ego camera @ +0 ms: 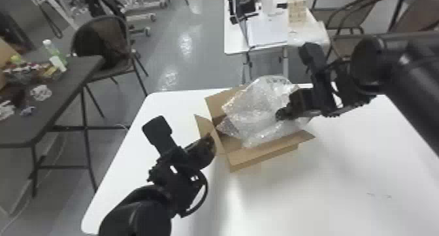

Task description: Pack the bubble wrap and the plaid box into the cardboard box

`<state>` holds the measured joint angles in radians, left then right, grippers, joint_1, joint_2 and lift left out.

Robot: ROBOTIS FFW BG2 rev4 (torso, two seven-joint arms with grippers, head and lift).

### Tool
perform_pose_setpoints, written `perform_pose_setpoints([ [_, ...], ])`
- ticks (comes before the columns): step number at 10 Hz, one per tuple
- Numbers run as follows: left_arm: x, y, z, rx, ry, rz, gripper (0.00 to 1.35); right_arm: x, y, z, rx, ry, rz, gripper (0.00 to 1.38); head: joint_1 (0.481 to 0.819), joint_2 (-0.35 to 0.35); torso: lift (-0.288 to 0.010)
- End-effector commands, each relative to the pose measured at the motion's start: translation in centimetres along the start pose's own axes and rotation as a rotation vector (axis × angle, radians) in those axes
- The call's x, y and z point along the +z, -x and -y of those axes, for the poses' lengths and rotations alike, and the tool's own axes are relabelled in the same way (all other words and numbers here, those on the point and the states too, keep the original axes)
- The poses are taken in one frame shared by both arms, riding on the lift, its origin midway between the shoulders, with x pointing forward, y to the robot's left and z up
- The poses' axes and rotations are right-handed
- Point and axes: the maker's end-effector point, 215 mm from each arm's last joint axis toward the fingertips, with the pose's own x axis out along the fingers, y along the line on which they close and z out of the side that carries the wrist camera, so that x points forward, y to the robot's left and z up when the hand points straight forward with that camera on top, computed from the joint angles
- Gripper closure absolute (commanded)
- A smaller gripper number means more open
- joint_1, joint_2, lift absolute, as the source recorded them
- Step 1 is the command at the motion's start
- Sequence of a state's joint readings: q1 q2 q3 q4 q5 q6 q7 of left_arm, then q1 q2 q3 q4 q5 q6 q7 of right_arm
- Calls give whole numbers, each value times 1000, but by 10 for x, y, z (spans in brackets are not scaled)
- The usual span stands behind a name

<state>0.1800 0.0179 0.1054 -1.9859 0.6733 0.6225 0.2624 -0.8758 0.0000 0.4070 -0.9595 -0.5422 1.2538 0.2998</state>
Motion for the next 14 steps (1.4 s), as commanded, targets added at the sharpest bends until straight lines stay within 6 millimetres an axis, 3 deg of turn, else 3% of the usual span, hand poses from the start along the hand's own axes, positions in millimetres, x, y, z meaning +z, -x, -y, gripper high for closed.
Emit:
perform_pose_setpoints([
  [1, 0, -1, 1, -2, 0, 1, 1222, -8, -8, 13, -10, -29, -6, 1038, 695, 250, -100],
  [3, -1, -3, 5, -9, -2, -2, 1222, -11, -19, 17, 50, -58, 17, 998, 695, 241, -100],
  [5, 0, -1, 0, -1, 2, 4, 1222, 16, -7, 2, 77, -3, 86, 148, 695, 243, -100],
  [6, 0, 0, -3, 1, 4, 6, 1222, 34, 10, -4, 86, 4, 135, 45, 695, 245, -100],
  [9, 0, 2, -10, 16, 5, 12, 1222, 74, 66, -10, 89, 24, 300, 193, 695, 245, -100],
  [11, -1, 3, -12, 18, 5, 12, 1222, 94, 121, 9, 18, -38, 477, 194, 687, 221, -100],
  [13, 1, 5, -13, 21, 6, 16, 1222, 85, 182, 55, -147, -112, 621, 194, 671, 175, -100],
  [14, 1, 5, -13, 23, 10, 17, 1222, 71, 199, 67, -193, -138, 661, 200, 668, 139, -100],
])
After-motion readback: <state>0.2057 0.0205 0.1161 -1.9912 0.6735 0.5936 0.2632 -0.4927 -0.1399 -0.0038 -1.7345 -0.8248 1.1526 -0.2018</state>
